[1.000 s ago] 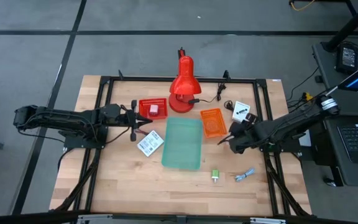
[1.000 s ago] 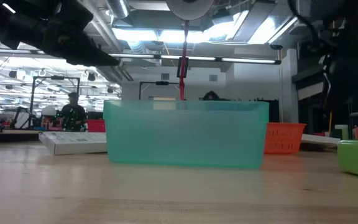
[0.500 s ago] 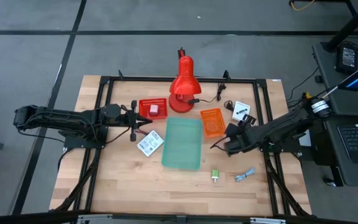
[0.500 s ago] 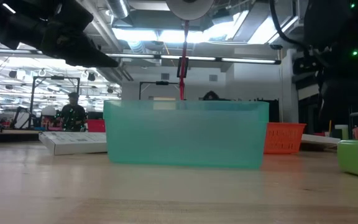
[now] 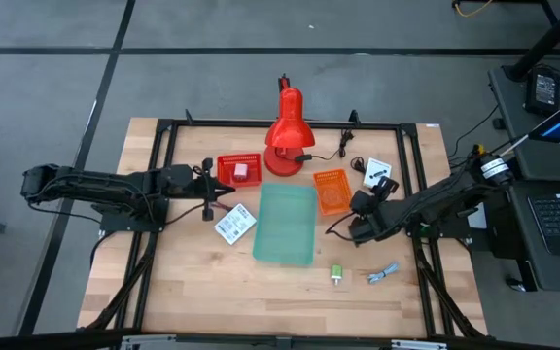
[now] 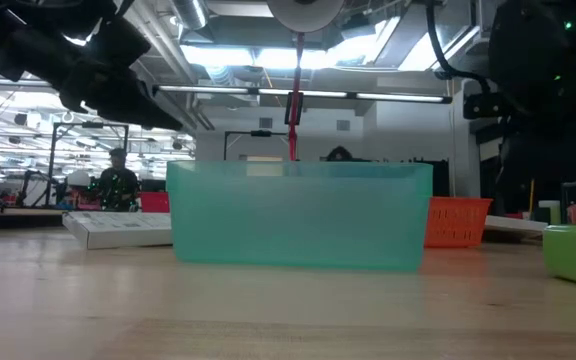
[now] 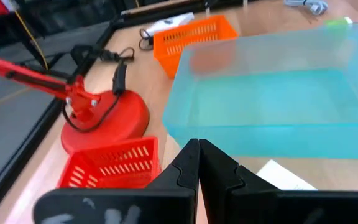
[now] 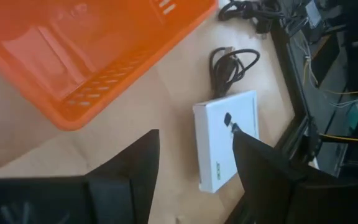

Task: Pick and place items into bin
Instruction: Put the white card reader box into the green basket

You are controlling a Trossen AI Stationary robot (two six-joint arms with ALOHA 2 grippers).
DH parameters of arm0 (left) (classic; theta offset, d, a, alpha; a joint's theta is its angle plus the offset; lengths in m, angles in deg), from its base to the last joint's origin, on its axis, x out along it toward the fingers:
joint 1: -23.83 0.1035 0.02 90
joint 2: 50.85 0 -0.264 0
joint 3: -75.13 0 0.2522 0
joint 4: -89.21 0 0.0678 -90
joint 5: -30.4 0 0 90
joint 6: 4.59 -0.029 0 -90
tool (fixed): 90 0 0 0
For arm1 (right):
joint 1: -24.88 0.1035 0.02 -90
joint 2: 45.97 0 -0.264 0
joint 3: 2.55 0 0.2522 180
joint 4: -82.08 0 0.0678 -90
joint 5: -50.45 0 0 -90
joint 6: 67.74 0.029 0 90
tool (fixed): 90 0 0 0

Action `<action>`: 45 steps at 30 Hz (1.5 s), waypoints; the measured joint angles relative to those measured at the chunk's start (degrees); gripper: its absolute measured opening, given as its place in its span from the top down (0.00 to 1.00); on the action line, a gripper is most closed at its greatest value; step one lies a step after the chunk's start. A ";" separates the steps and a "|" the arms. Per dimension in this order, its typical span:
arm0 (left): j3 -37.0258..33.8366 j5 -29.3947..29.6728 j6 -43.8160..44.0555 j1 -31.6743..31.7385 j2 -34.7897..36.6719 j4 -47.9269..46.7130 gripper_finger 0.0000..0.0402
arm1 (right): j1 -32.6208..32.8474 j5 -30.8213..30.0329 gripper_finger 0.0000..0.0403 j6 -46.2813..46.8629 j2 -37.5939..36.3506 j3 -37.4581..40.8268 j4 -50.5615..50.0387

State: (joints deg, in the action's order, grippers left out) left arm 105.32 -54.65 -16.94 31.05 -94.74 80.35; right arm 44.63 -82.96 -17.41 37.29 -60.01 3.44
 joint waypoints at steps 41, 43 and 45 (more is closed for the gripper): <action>0.00 1.60 1.08 0.00 0.03 -2.18 0.99 | -10.39 -3.53 0.52 -12.01 3.75 12.63 17.95; 0.00 1.60 1.08 0.01 0.03 -2.19 0.99 | -10.39 -3.55 0.52 -12.03 4.29 12.63 18.18; 0.00 1.60 1.08 0.00 0.03 -2.20 0.99 | -10.39 -3.52 0.52 -12.03 4.87 12.63 18.21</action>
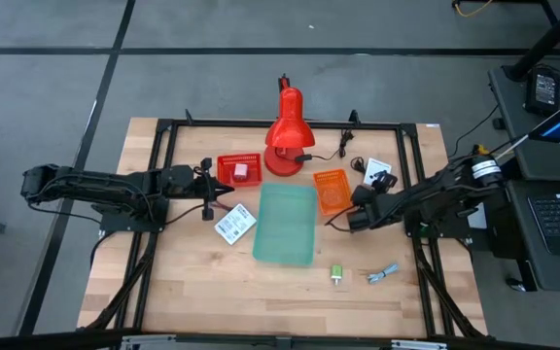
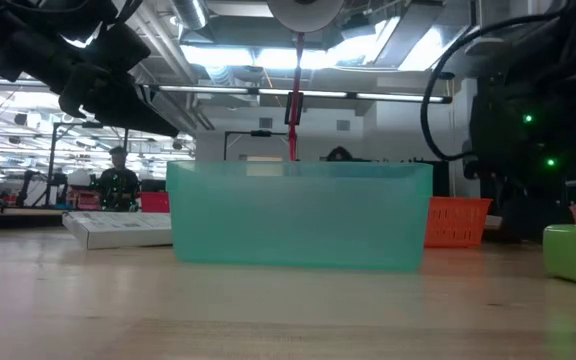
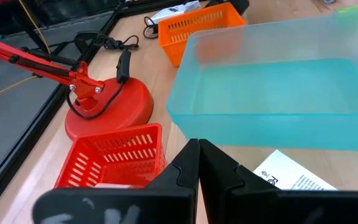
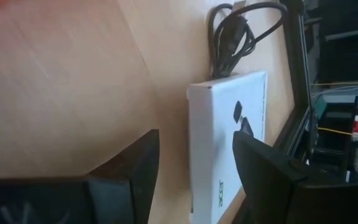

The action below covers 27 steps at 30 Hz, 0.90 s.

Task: Pick and place items into bin
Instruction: Put the white card reader box into the green basket

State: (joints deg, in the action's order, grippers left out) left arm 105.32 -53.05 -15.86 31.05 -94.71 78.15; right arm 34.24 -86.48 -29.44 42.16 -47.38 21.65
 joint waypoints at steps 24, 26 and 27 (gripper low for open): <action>0.00 0.02 0.00 0.01 0.00 0.01 0.99 | -0.63 -1.64 0.59 3.32 3.33 -0.74 -0.47; 0.00 0.02 0.00 0.00 0.00 0.00 0.99 | -0.65 -1.78 0.60 3.67 3.33 -0.74 -0.97; 0.00 0.02 0.00 0.00 0.00 0.00 0.99 | -0.66 -1.79 0.60 3.65 3.33 -0.74 -0.95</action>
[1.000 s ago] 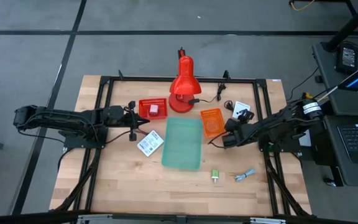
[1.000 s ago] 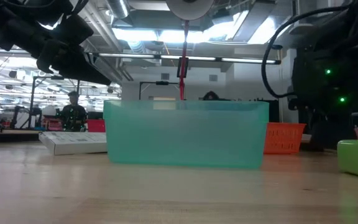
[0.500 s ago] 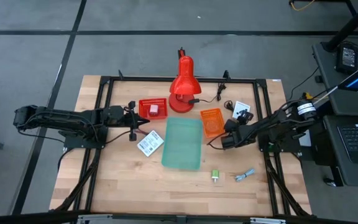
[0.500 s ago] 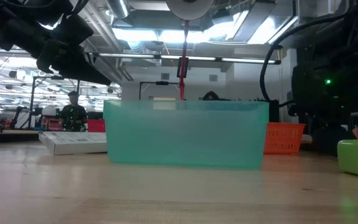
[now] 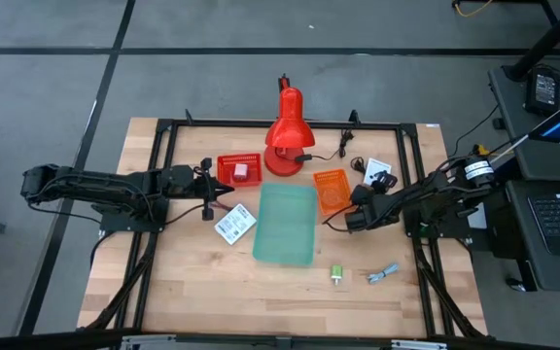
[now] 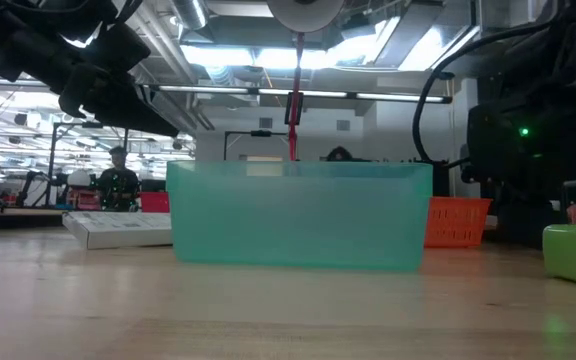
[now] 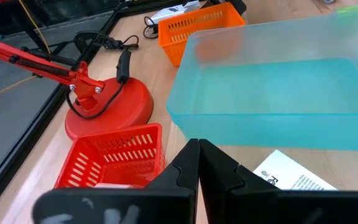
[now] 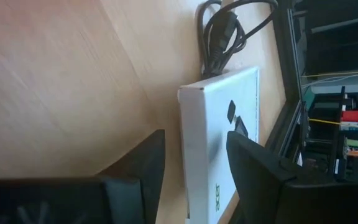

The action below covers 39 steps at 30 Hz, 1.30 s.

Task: Pick and place items into bin
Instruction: Put the white card reader box into the green basket

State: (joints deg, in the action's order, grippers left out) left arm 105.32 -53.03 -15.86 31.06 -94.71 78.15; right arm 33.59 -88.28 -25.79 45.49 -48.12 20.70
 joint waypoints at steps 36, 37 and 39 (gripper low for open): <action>0.00 -0.02 0.04 0.02 0.00 0.00 0.99 | -4.79 0.55 0.95 0.27 -0.02 -0.73 -1.85; -0.02 -0.02 0.02 0.01 0.00 -0.01 0.99 | -4.79 0.54 0.95 1.16 -0.02 -1.18 -2.63; -0.02 -0.02 0.03 0.02 0.00 -0.02 0.99 | -4.79 0.39 0.95 2.99 -0.02 -2.20 -4.82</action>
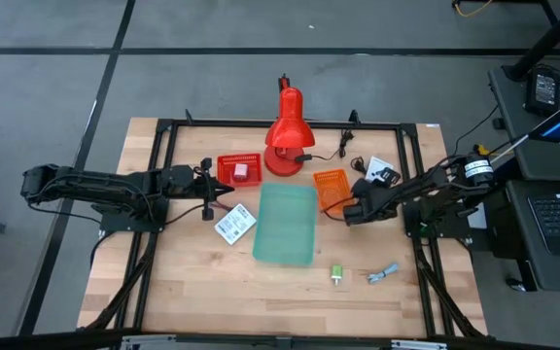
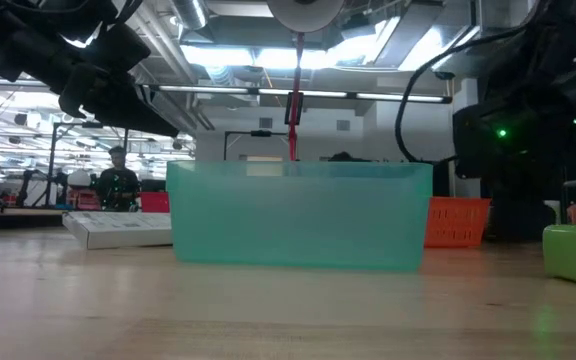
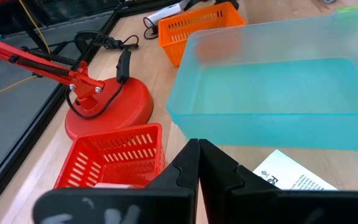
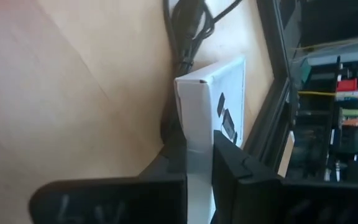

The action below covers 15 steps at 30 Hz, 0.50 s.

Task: Pick and place items into bin
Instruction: Put the white card reader box into the green basket

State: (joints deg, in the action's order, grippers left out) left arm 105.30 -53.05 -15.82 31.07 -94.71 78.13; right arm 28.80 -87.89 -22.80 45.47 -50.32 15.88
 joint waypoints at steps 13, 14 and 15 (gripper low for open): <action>0.00 -0.20 -0.40 -0.01 -0.01 0.02 0.99 | 4.03 -3.94 0.95 13.23 -2.10 -8.23 -17.48; 0.00 -0.21 -0.40 -0.01 -0.01 0.02 0.99 | 4.66 -3.94 0.95 13.51 -2.93 -8.66 -17.94; 0.00 -0.22 -0.41 -0.01 0.00 0.02 0.99 | 5.28 -3.95 0.95 13.54 -3.86 -9.05 -18.16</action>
State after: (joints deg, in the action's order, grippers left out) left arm 105.30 -53.27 -16.24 31.07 -94.71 78.15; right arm 34.08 -91.84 -9.26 41.61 -59.37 -2.28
